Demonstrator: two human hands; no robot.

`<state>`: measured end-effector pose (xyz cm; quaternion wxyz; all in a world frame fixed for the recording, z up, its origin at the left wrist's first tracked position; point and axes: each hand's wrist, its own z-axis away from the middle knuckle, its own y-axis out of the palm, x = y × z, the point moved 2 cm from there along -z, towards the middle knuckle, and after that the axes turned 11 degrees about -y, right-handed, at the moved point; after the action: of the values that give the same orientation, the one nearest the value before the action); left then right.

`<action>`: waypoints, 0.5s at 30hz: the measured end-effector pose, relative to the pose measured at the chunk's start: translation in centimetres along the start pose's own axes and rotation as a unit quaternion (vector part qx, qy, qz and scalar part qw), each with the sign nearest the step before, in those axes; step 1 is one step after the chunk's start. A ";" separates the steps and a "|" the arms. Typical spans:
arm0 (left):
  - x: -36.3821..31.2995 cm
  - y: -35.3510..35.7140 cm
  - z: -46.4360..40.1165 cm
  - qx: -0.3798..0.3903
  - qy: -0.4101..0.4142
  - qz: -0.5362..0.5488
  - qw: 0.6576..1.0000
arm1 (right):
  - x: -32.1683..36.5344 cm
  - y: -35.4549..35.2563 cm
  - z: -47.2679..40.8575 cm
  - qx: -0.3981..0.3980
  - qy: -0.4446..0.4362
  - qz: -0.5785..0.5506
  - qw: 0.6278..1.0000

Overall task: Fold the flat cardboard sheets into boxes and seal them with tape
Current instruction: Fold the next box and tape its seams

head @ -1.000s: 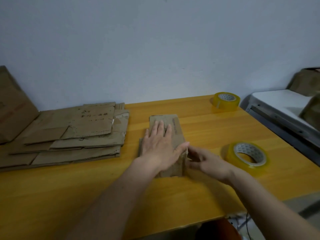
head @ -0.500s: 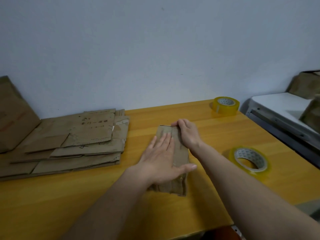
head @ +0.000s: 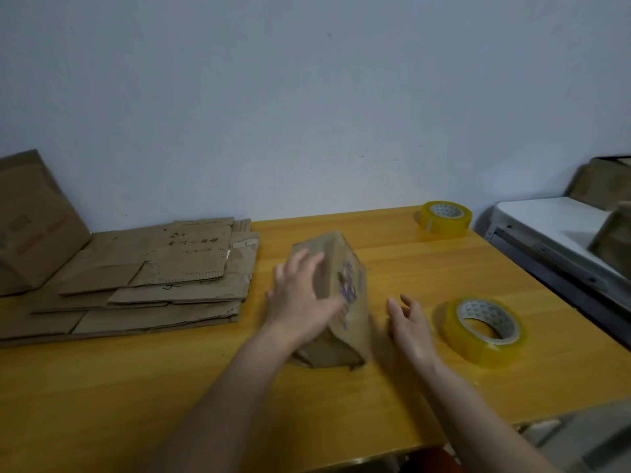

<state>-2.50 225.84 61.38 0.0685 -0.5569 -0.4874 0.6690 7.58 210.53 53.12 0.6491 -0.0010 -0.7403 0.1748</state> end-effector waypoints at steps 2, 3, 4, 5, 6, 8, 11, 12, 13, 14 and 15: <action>0.9 -1.5 -0.1 -0.003 -0.043 0.250 0.967 | 0.1 -0.6 0.5 -0.011 0.008 -0.021 1.000; 1.3 -1.9 0.0 0.019 -0.064 0.376 0.924 | 0.6 -0.9 0.7 -0.015 0.007 -0.028 0.999; 1.7 -2.1 0.2 0.044 -0.083 0.476 0.874 | 1.3 -1.0 0.8 -0.017 0.004 -0.043 0.999; 2.3 -2.1 0.4 0.060 -0.102 0.546 0.829 | 2.1 -1.1 0.9 -0.016 0.002 -0.070 0.997; 2.8 -1.8 0.6 0.070 -0.124 0.594 0.792 | 2.9 -1.1 1.1 -0.010 -0.004 -0.092 0.996; 3.7 -0.8 1.4 0.083 -0.174 0.582 0.790 | 4.1 -1.0 1.5 0.008 -0.027 -0.084 0.996; 4.8 0.0 2.2 -0.012 -0.216 0.250 0.944 | 4.6 -0.6 2.0 0.027 -0.056 -0.053 0.997; 4.7 -0.2 2.5 -0.058 -0.194 0.189 0.961 | 4.7 -0.5 2.1 0.026 -0.058 -0.054 0.997; 4.3 -0.4 2.7 -0.088 -0.148 0.180 0.968 | 4.7 -0.4 2.3 0.024 -0.059 -0.058 0.996; 3.7 -0.5 2.9 -0.095 -0.094 0.198 0.971 | 4.9 -0.4 2.3 0.023 -0.060 -0.064 0.996; 3.0 -0.7 3.1 -0.079 -0.055 0.219 0.971 | 5.1 -0.2 2.4 0.027 -0.063 -0.075 0.995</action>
<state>-6.43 226.34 59.56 -0.1505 -0.6159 -0.4080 0.6569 4.53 210.89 57.81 0.6126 0.0832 -0.7724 0.1455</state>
